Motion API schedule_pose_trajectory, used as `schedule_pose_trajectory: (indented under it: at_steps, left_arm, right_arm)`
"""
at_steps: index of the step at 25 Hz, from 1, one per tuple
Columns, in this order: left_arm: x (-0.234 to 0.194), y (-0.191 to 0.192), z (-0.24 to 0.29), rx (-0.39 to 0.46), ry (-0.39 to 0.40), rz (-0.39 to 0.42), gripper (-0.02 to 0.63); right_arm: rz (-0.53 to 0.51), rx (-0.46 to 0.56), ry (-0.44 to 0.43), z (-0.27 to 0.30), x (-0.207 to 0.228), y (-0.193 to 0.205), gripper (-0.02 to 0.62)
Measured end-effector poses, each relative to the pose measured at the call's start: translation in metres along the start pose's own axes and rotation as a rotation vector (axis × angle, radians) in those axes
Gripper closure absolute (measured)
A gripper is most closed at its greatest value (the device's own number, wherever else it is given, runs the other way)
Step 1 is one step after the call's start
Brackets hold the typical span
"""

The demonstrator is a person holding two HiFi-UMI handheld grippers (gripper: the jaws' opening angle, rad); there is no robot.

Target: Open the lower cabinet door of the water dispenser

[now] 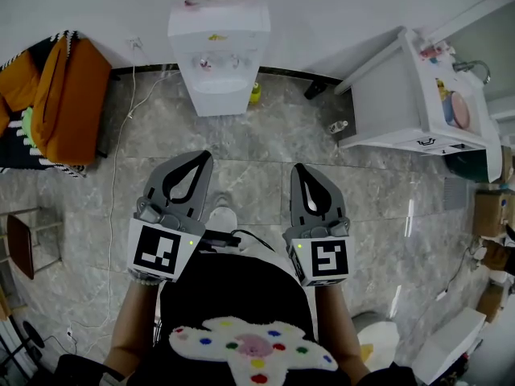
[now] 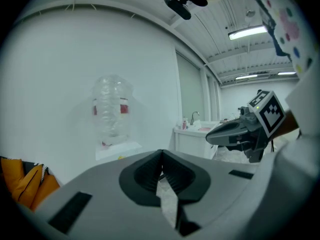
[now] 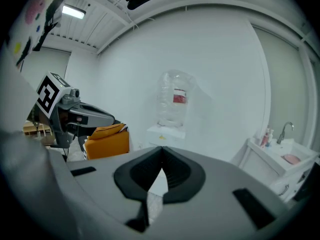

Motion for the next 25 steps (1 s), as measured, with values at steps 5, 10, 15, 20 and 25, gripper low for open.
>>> schedule_pose_trajectory:
  at_steps: [5, 10, 15, 20, 25]
  left_arm:
    - [-0.022, -0.001, 0.026, 0.003, 0.012, -0.008, 0.592]
    - [-0.040, -0.001, 0.040, 0.010, 0.023, -0.006, 0.593]
    - [-0.049, 0.000, 0.041, 0.013, 0.020, -0.007, 0.593]
    - [-0.054, 0.002, 0.039, 0.008, 0.011, -0.012, 0.592]
    - [-0.054, 0.000, 0.039, 0.017, -0.008, -0.013, 0.593]
  right_arm:
    - [-0.002, 0.024, 0.003, 0.028, 0.008, -0.010, 0.592]
    - [-0.002, 0.038, 0.014, 0.047, 0.008, -0.017, 0.592]
    - [-0.023, 0.044, 0.025, 0.056, 0.008, -0.020, 0.592]
    - [-0.022, 0.042, 0.028, 0.057, 0.006, -0.020, 0.592]
    - [-0.028, 0.050, 0.005, 0.061, 0.009, -0.023, 0.592]
Point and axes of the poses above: the fingertips, and each gripper's own axes: z forward along the fingers, x to its right, y out of its underside, the point moved 10 cm from there along -z, backward along the fingers, and after that the axes turned 11 degrees about -y, right-handed, at the moved point
